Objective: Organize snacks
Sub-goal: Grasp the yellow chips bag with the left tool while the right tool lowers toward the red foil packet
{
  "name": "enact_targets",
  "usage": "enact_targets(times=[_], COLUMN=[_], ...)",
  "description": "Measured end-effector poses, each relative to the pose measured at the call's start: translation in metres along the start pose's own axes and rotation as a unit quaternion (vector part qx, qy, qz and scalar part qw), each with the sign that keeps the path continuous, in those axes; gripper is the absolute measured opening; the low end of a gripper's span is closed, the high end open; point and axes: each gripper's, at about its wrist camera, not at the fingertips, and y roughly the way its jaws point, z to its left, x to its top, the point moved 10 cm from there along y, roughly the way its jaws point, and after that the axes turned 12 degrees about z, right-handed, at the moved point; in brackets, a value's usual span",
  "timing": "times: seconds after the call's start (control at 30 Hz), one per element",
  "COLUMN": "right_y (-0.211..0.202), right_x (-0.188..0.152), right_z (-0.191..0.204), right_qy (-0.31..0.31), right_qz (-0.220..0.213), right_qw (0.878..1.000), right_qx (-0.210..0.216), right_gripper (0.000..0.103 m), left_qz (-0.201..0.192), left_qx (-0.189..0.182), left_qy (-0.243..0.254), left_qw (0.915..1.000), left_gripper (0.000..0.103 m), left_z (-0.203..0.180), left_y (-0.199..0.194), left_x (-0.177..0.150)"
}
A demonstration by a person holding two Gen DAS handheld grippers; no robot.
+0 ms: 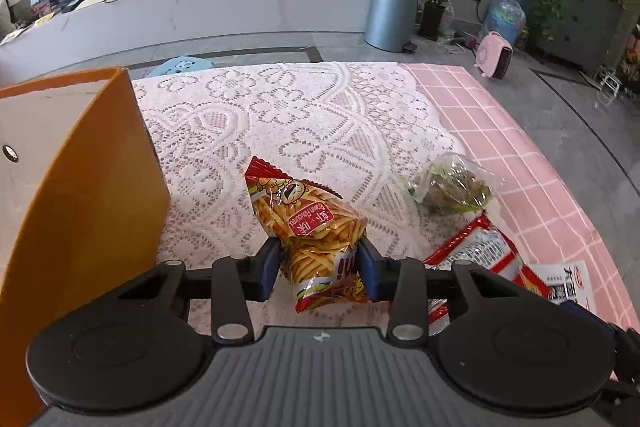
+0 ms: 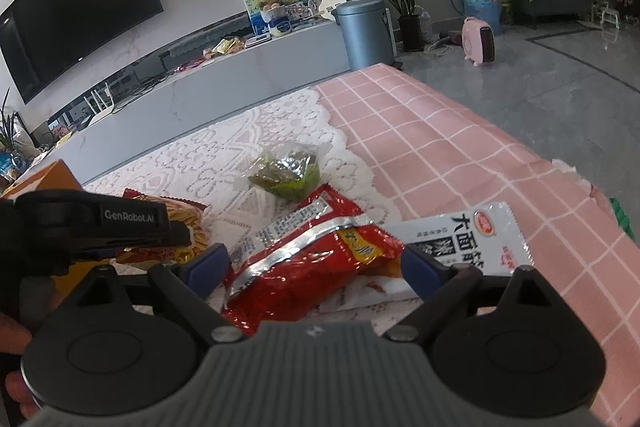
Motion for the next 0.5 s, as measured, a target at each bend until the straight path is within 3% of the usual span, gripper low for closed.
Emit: enact_targets(times=[0.23, 0.5], right_y=[-0.002, 0.008], right_x=[-0.014, -0.030], right_z=[0.012, 0.020], right_qy=[0.020, 0.000], right_qz=[0.030, 0.069], right_qw=[0.999, 0.997], right_qx=[0.034, 0.018], right_gripper=[0.084, 0.062], left_qz=[-0.001, -0.027], left_qx=[-0.005, 0.001], left_qy=[0.034, 0.051], left_qw=[0.9994, 0.9983], left_gripper=[0.044, 0.044], left_z=[-0.003, 0.002], left_y=[-0.021, -0.052], left_x=[-0.009, -0.016])
